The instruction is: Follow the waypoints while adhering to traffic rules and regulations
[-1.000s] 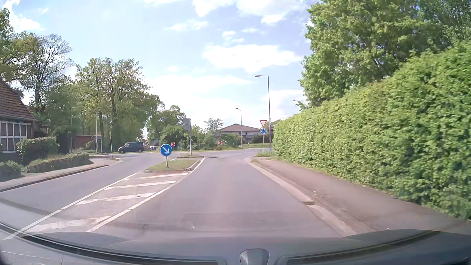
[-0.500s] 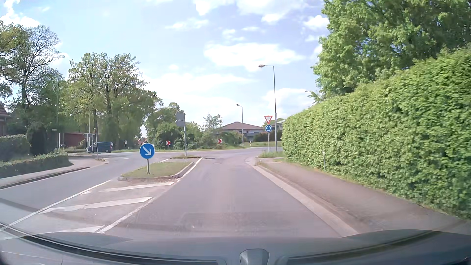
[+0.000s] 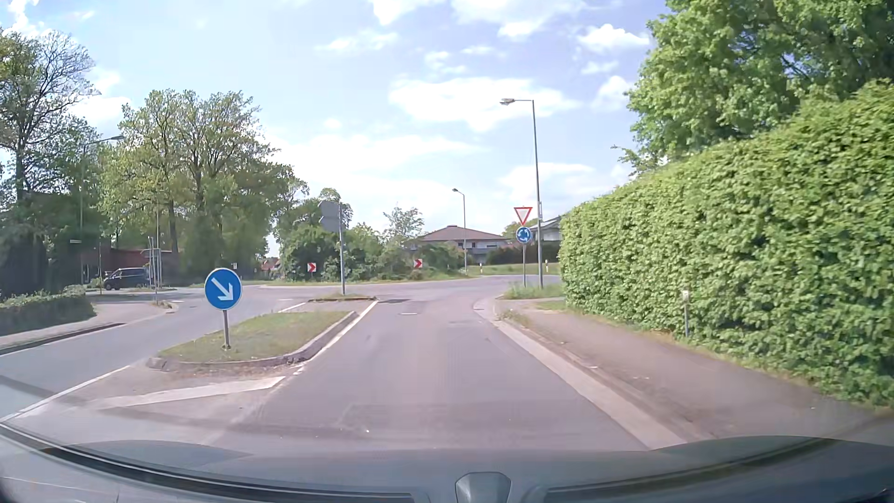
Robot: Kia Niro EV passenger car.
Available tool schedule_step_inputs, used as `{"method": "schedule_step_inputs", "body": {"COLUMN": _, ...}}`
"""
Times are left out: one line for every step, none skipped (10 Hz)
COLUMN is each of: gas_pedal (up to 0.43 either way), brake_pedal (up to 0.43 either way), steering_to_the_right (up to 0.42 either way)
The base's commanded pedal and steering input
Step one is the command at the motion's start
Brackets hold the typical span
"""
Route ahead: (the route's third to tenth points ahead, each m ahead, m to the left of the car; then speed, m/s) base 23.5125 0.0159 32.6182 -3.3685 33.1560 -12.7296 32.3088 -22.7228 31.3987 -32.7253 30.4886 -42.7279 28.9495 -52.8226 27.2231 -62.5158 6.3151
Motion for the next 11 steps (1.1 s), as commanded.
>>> {"method": "schedule_step_inputs", "body": {"gas_pedal": 0.0, "brake_pedal": 0.189, "steering_to_the_right": -0.015}}
{"method": "schedule_step_inputs", "body": {"gas_pedal": 0.0, "brake_pedal": 0.189, "steering_to_the_right": -0.015}}
{"method": "schedule_step_inputs", "body": {"gas_pedal": 0.0, "brake_pedal": 0.189, "steering_to_the_right": -0.015}}
{"method": "schedule_step_inputs", "body": {"gas_pedal": 0.0, "brake_pedal": 0.189, "steering_to_the_right": -0.015}}
{"method": "schedule_step_inputs", "body": {"gas_pedal": 0.0, "brake_pedal": 0.189, "steering_to_the_right": -0.015}}
{"method": "schedule_step_inputs", "body": {"gas_pedal": 0.0, "brake_pedal": 0.189, "steering_to_the_right": -0.015}}
{"method": "schedule_step_inputs", "body": {"gas_pedal": 0.0, "brake_pedal": 0.189, "steering_to_the_right": -0.015}}
{"method": "schedule_step_inputs", "body": {"gas_pedal": 0.0, "brake_pedal": 0.195, "steering_to_the_right": -0.015}}
{"method": "schedule_step_inputs", "body": {"gas_pedal": 0.0, "brake_pedal": 0.189, "steering_to_the_right": -0.015}}
{"method": "schedule_step_inputs", "body": {"gas_pedal": 0.0, "brake_pedal": 0.189, "steering_to_the_right": -0.015}}
{"method": "schedule_step_inputs", "body": {"gas_pedal": 0.0, "brake_pedal": 0.189, "steering_to_the_right": -0.015}}
